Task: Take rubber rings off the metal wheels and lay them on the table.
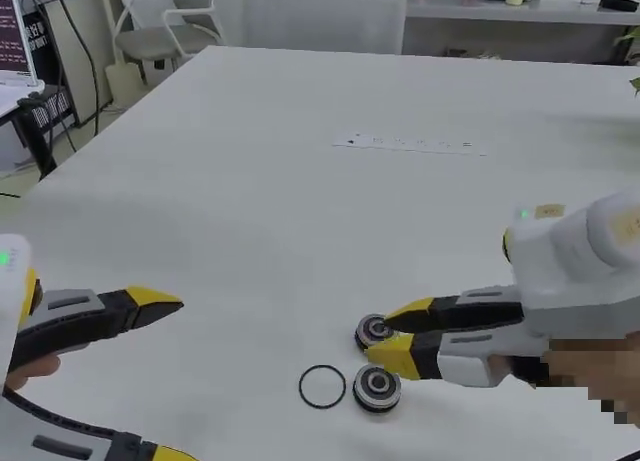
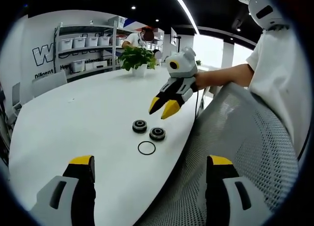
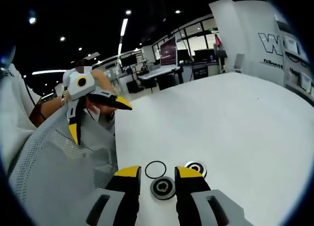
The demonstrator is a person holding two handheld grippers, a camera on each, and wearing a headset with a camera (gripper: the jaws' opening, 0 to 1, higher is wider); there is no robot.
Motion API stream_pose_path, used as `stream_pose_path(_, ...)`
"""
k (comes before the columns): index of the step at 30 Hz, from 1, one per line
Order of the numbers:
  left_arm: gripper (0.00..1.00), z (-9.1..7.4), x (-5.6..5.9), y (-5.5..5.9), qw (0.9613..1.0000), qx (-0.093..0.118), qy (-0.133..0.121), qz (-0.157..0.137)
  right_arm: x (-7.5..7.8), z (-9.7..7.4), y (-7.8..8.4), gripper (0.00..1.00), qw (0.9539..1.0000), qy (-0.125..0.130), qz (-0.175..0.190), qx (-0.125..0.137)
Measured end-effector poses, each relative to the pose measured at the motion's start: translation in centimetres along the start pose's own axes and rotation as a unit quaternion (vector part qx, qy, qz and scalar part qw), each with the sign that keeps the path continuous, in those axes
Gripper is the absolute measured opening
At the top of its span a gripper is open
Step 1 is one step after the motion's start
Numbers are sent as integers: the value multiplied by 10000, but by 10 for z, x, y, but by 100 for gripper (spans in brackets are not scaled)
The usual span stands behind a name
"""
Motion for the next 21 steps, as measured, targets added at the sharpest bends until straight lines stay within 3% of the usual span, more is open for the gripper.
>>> stream_pose_path(4, 93, -1, 0, -2, 10000, 60, 7, 72, 2, 1, 11, 25, 9995, -5, -140, -284)
stream_pose_path(7, 91, -2, 1, -8, 9994, 63, 67, 339, 4, 1, 16, 25, 9991, -5, -144, -395)
stream_pose_path(13, 87, -4, -3, -29, 9983, 252, 125, 510, 3, 3, 26, 31, 9979, -140, -188, -604)
stream_pose_path(17, 82, -2, -4, -49, 9955, 389, 181, 841, 5, 3, 30, 32, 9974, -105, -223, -681)
stream_pose_path(21, 74, 6, -5, -74, 9915, 705, 313, 1047, 8, 5, 37, 32, 9968, -84, -151, -775)
Point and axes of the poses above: the centre of the closed fingertips' face, and the gripper's own axes: z roughly forward along the fingers, x roughly to its right, y roughly out of its underside, the point moved 8 cm from there along -z, roughly backward along the fingers, and after that the axes turned 2 degrees about y, right-handed, at the moved point
